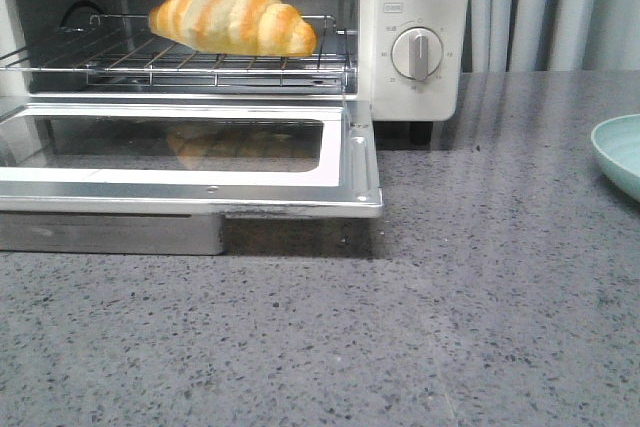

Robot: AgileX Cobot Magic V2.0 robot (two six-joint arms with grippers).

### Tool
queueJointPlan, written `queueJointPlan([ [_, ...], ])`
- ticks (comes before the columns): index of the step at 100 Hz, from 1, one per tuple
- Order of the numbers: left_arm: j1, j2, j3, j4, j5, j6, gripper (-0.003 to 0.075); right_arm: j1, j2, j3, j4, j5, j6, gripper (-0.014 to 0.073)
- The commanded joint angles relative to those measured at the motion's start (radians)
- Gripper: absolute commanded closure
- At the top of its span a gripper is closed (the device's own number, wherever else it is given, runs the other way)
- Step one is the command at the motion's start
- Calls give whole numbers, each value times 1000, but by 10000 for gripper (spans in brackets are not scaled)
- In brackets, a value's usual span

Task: Put bread in oven

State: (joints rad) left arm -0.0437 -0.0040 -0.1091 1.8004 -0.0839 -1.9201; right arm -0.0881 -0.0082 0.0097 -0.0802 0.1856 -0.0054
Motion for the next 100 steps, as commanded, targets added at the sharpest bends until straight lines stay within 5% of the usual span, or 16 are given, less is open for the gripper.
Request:
queueJointPlan([
  [1, -2, -28, -28, -16, 22, -8, 741, -5, -16, 13, -8, -66, -16, 634],
  [100, -2, -28, -28, -16, 22, -8, 741, -5, -16, 13, -8, 9, -16, 653],
])
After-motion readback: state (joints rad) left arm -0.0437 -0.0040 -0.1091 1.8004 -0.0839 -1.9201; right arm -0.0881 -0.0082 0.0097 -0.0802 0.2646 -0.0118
